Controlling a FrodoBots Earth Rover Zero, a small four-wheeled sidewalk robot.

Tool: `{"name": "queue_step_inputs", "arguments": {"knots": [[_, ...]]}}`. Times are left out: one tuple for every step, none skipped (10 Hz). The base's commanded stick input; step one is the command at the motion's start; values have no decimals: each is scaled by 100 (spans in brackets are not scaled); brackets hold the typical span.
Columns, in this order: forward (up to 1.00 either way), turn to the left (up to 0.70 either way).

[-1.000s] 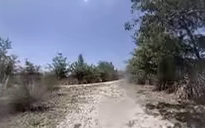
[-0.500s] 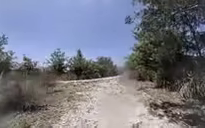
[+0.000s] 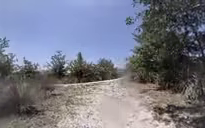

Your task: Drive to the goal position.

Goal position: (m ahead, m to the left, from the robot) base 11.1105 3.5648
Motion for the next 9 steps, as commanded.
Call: {"name": "queue_step_inputs", "arguments": {"knots": [[30, 0], [30, 0], [30, 0], [30, 0], [30, 0], [30, 0], [30, 0], [30, 0], [30, 0]]}}
